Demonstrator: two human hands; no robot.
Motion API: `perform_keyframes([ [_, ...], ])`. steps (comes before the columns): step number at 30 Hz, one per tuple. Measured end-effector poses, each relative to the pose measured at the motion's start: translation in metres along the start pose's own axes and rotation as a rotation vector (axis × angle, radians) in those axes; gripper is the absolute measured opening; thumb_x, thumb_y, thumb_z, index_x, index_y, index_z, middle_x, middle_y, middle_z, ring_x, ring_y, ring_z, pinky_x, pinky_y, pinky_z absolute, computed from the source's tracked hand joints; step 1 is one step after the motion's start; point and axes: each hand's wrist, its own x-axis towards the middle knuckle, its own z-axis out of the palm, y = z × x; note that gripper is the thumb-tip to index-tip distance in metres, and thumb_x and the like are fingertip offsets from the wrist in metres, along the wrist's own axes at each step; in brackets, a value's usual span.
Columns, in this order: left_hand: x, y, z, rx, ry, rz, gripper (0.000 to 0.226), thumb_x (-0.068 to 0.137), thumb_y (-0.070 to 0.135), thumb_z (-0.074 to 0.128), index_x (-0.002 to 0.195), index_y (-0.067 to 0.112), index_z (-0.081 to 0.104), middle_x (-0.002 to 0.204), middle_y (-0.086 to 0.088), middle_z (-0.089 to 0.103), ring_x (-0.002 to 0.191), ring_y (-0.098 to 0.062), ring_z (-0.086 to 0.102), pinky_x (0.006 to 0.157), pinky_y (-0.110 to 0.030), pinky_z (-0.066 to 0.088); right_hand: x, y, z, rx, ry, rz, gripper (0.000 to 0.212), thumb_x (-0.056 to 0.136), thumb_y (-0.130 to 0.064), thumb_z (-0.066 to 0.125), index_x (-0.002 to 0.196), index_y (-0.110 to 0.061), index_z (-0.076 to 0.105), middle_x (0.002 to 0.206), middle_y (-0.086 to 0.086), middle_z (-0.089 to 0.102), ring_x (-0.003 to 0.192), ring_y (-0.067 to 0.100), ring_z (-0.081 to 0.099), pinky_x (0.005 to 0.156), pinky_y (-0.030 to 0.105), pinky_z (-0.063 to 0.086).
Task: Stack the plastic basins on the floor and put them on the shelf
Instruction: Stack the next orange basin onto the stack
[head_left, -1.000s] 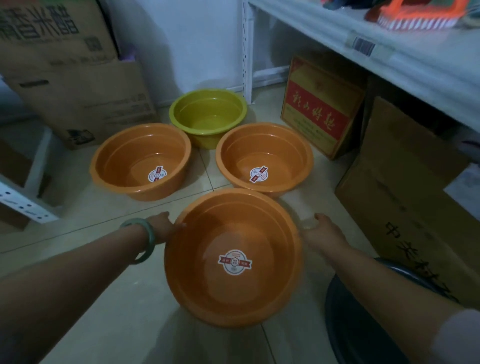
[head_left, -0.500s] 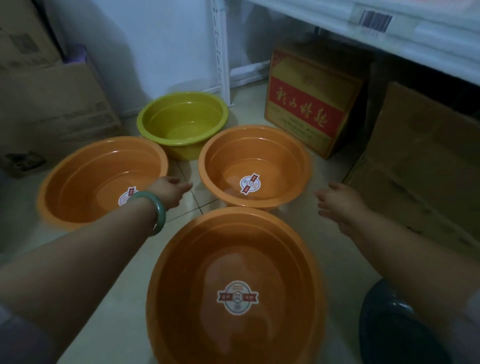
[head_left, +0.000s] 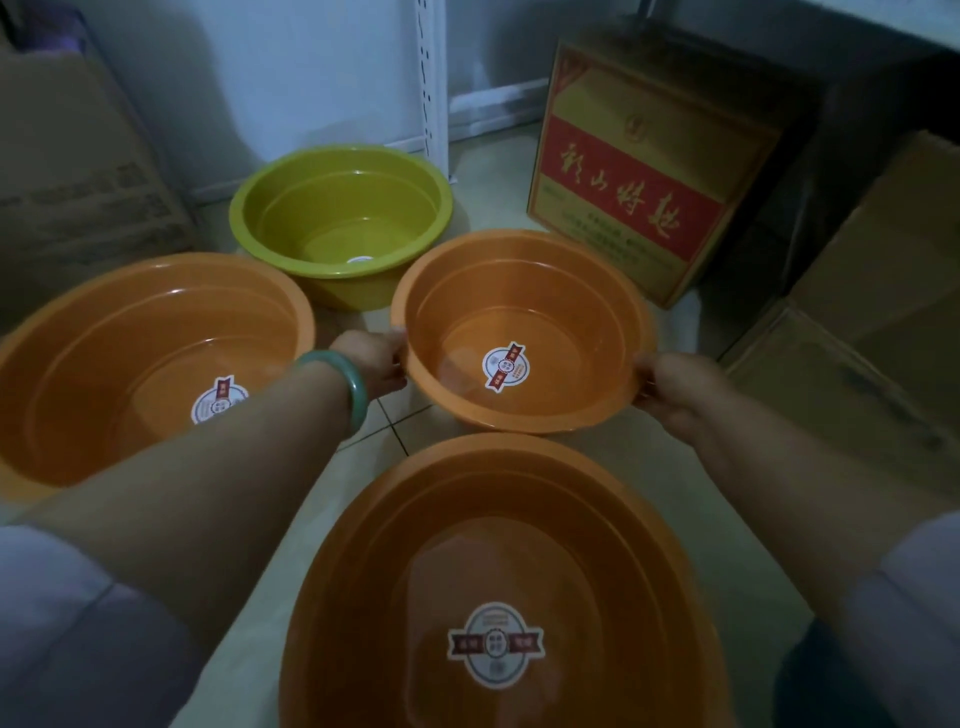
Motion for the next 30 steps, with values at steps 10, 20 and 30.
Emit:
perform_keyframes([
  [10, -0.024, 0.018, 0.004, 0.050, 0.033, 0.219, 0.025, 0.089, 0.010, 0.055, 0.110, -0.003, 0.061, 0.103, -0.021, 0.066, 0.090, -0.030, 0.067, 0.075, -0.035, 0.058, -0.017, -0.017, -0.008, 0.090, -0.035, -0.047, 0.037, 0.089, -0.004, 0.054, 0.126, -0.004, 0.053, 0.097, 0.007, 0.063, 0.089, 0.023, 0.062, 0.077, 0.037, 0.050],
  [20, -0.114, 0.040, -0.037, 0.148, 0.090, 0.492, 0.014, 0.086, 0.014, 0.055, 0.075, 0.016, 0.063, 0.068, -0.008, 0.065, 0.042, -0.004, 0.060, 0.048, -0.019, 0.052, -0.095, -0.055, -0.049, -0.077, -0.008, -0.363, 0.063, 0.085, -0.029, 0.064, 0.141, -0.014, 0.042, 0.128, 0.007, 0.060, 0.103, 0.025, 0.063, 0.077, 0.034, 0.058],
  [30, -0.201, 0.003, -0.074, 0.268, 0.008, 0.418, 0.002, 0.087, 0.027, 0.058, 0.086, 0.029, 0.058, 0.082, -0.007, 0.072, 0.070, -0.018, 0.071, 0.062, -0.029, 0.054, -0.182, -0.030, -0.085, -0.441, -0.091, -0.357, 0.062, 0.090, -0.024, 0.059, 0.146, -0.025, 0.033, 0.121, 0.007, 0.061, 0.075, 0.014, 0.064, 0.038, 0.017, 0.047],
])
